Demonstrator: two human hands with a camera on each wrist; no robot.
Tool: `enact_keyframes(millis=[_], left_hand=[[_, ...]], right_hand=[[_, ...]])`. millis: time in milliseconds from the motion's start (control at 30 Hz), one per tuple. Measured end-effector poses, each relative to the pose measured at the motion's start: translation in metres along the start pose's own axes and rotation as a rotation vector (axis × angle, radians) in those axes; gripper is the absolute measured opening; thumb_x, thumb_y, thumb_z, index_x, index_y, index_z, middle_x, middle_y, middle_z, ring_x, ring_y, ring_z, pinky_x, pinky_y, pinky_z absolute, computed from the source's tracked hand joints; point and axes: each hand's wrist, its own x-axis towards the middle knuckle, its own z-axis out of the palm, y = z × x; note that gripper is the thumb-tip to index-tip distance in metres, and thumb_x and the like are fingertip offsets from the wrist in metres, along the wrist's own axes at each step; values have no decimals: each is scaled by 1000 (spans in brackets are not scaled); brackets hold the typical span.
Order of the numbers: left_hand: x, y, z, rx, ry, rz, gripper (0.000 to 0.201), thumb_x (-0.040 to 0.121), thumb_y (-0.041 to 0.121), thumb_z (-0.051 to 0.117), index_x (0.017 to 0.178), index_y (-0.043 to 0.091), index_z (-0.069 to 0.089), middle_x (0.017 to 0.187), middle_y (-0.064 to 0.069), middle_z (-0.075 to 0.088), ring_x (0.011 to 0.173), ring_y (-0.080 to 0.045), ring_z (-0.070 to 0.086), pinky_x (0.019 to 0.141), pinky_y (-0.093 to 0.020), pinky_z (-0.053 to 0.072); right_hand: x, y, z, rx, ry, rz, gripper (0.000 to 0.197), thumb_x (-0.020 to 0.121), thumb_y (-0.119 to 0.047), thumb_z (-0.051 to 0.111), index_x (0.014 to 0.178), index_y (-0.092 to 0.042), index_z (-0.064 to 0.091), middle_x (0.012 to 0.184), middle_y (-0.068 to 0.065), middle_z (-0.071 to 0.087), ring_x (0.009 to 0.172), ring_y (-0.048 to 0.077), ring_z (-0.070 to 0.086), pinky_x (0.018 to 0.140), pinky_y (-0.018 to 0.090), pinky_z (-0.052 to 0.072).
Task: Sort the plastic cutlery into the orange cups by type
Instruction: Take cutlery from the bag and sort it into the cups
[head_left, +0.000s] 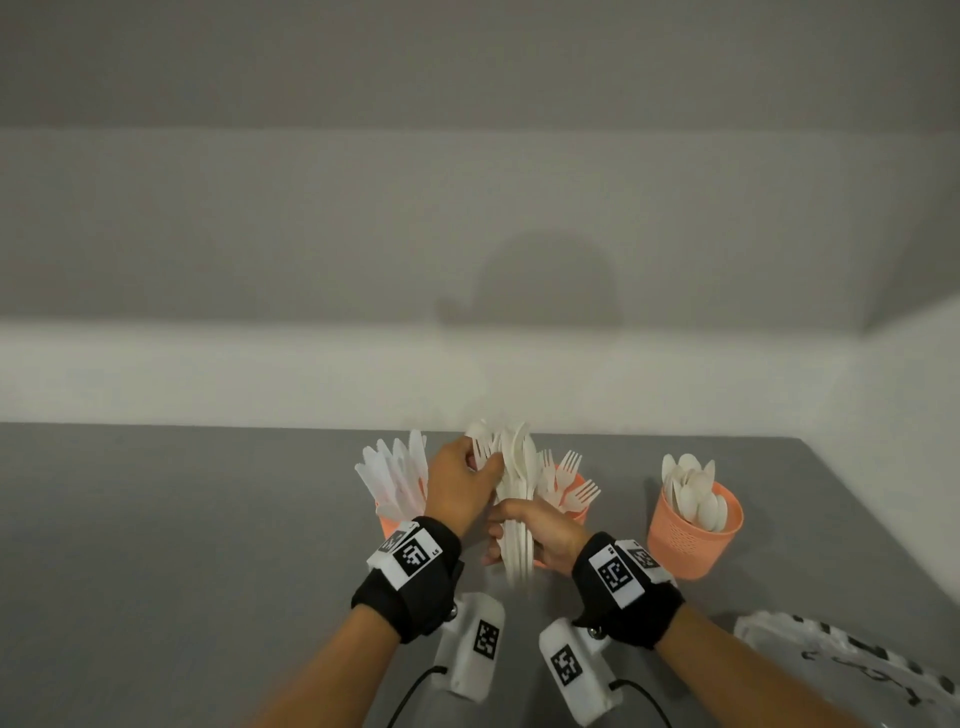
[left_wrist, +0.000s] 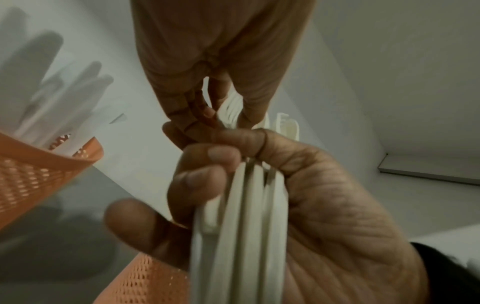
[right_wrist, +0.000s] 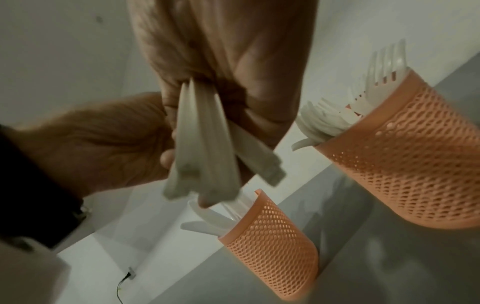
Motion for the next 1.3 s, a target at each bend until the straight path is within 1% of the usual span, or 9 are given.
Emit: enact_keyframes(millis=[267, 467, 533, 633, 767, 867, 1000, 1133, 1300], left_hand=[[-9, -2, 11, -297, 36, -136, 6, 93, 13, 46, 91, 8, 42, 65, -12, 50, 34, -20, 42, 36, -24, 39], [-11, -4, 11, -320, -51, -110, 11, 92, 10, 51, 99, 7, 60, 82, -4, 67, 72, -14, 65, 67, -27, 53], [-8, -6, 13, -231, -21, -55, 11, 93, 11, 49, 93, 6, 59, 79, -7, 65, 66, -11, 63, 64, -24, 52], [-2, -8, 16, -55, 56, 42, 21, 91, 28, 49, 87, 8, 55, 85, -16, 59, 79, -26, 63, 69, -34, 49], [4, 2, 8, -282, 127, -70, 34, 94, 38, 44, 118, 14, 48, 115, -4, 51, 100, -16, 53, 93, -34, 45], [8, 6, -1, -453, -67, -214, 32, 99, 35, 32, 106, 10, 52, 96, -6, 58, 85, -19, 58, 75, -30, 50], [10, 8, -6, -446, -286, -227, 35, 98, 27, 40, 109, 2, 62, 69, 2, 65, 60, -11, 58, 53, -21, 47], [14, 11, -11, -519, -377, -212, 24, 94, 18, 48, 111, 10, 63, 89, -5, 67, 73, -14, 60, 63, -24, 52], [18, 15, -17, -488, -383, -211, 16, 93, 16, 49, 102, 13, 61, 89, -3, 64, 77, -13, 61, 63, -19, 51]], right_hand=[[-3, 6, -4, 109, 1, -75, 34, 91, -43, 47, 86, -11, 56, 61, 3, 50, 50, 15, 51, 57, 30, 49], [-3, 10, -5, 52, 75, -83, 36, 96, -43, 40, 80, -13, 53, 58, 0, 45, 42, 11, 43, 44, 23, 39], [-3, 10, -5, 33, 95, -92, 30, 96, -35, 45, 79, -12, 52, 56, 0, 45, 40, 11, 42, 43, 22, 37], [-5, 9, -6, -44, 131, -122, 13, 91, -11, 52, 79, -9, 49, 50, -1, 42, 36, 10, 39, 41, 21, 34], [-9, 8, -15, 76, 65, -91, 12, 89, -8, 46, 89, -11, 57, 45, -7, 38, 34, 6, 34, 40, 18, 33], [-11, 4, -21, 192, -31, -41, 26, 71, -16, 50, 95, -12, 60, 42, -8, 36, 33, 6, 33, 40, 17, 35], [-11, 2, -24, 232, -152, 23, 36, 56, -24, 60, 90, -11, 64, 40, -7, 37, 32, 6, 35, 35, 15, 33], [-13, -2, -26, 266, -100, -2, 25, 70, -20, 56, 91, -11, 66, 45, -3, 48, 30, 5, 36, 32, 14, 32], [-16, -6, -30, 185, 35, -52, 20, 95, -23, 41, 86, -9, 52, 42, -4, 56, 29, 3, 38, 33, 13, 31]])
